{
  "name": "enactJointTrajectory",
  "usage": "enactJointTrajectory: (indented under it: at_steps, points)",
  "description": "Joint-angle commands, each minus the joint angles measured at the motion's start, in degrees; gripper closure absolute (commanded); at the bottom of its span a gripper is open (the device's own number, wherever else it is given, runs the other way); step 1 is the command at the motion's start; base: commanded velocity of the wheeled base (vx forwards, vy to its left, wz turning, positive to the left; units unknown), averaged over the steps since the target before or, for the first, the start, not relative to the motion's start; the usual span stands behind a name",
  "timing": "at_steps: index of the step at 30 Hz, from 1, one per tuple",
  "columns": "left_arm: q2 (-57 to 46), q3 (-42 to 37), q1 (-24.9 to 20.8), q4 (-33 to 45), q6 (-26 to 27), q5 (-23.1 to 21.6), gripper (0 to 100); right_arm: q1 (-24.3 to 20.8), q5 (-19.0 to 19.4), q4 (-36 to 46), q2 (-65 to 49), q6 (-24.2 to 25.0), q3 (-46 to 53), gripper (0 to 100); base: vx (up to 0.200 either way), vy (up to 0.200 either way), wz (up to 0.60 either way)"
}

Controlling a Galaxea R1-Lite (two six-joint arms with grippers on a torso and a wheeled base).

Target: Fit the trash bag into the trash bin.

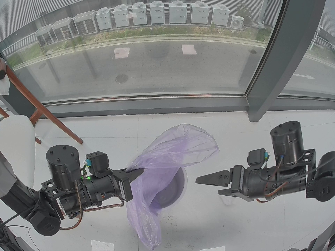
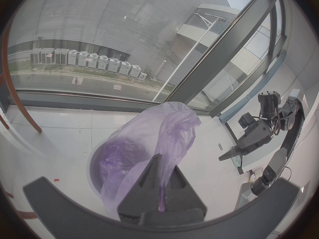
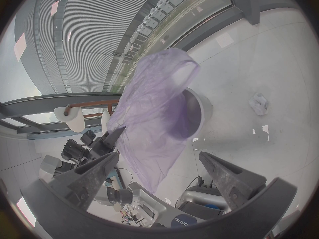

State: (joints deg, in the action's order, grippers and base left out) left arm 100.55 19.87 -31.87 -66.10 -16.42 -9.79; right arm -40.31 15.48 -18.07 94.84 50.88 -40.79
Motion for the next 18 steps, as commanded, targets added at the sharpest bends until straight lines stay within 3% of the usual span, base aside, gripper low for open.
enactJointTrajectory:
  at_steps: [1,15,18]
  points:
    - [0.17,-0.18,-0.04,-0.08,0.07,0.03,100,-0.38,-0.28,-0.04,6.67,0.27,-5.18,0,0.0,0.0,0.0]
    - [0.35,-0.1,-1.27,-0.08,0.34,0.12,100,-1.26,-3.53,-0.04,15.81,1.24,-15.99,0,0.0,0.0,0.0]
    - [0.35,-0.1,-1.88,-0.08,0.42,0.21,100,-0.91,-4.85,0.14,17.66,6.42,-20.12,0,0.0,0.0,0.0]
